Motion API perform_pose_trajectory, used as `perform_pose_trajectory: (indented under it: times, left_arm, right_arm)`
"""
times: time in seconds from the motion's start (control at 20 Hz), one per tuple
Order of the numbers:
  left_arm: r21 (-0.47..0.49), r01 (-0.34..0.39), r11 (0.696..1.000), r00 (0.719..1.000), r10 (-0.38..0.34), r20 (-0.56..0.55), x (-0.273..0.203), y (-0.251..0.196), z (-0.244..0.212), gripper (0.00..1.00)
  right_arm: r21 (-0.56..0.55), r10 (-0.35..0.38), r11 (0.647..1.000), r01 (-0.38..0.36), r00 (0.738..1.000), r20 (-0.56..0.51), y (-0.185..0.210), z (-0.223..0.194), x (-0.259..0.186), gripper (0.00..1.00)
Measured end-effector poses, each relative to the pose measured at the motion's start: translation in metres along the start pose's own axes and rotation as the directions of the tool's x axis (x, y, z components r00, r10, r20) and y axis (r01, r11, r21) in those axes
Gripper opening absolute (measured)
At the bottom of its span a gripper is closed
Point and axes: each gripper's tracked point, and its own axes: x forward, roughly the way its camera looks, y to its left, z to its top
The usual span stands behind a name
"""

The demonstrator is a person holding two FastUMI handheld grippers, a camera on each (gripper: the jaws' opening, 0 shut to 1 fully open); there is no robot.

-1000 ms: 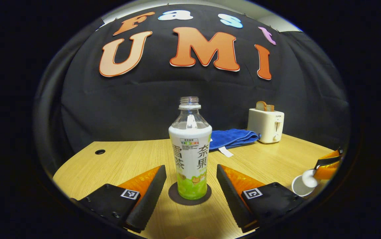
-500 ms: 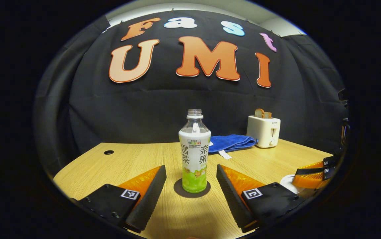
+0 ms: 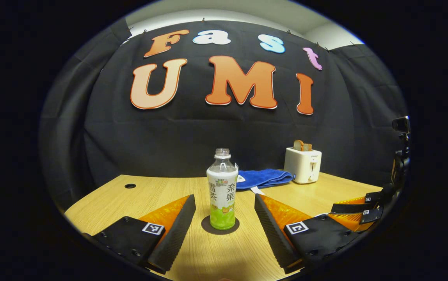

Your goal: Open the teacup lid with one hand, grasp the water bottle and pour water into the teacup with the other hand; after pouring, place the water bottle on the coaster and then close the teacup lid.

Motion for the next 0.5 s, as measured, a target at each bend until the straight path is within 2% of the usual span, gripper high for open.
perform_pose_trajectory:
  times: [0.05, 0.15, 0.35, 0.5]
  left_arm:
    - [-0.008, 0.000, 1.000, 1.000, 0.000, 0.010, -0.004, -0.001, 0.006, 0.97]
    - [-0.029, 0.004, 1.000, 0.999, -0.003, 0.032, -0.014, -0.002, 0.021, 0.99]
    - [-0.044, -0.023, 0.999, 0.998, 0.025, 0.058, -0.034, 0.003, 0.049, 0.97]
    - [-0.046, -0.045, 0.998, 0.995, 0.048, 0.083, -0.049, 0.006, 0.071, 0.97]
  right_arm:
    - [0.003, -0.009, 1.000, 0.009, 1.000, 0.024, -0.002, 0.009, -0.003, 0.49]
    - [0.017, -0.028, 0.999, 0.027, 0.997, 0.076, -0.009, 0.030, -0.013, 0.58]
    - [0.003, -0.080, 0.997, 0.081, 0.983, 0.167, -0.025, 0.076, -0.037, 0.69]
    - [-0.024, -0.139, 0.989, 0.148, 0.964, 0.227, -0.037, 0.113, -0.062, 0.75]
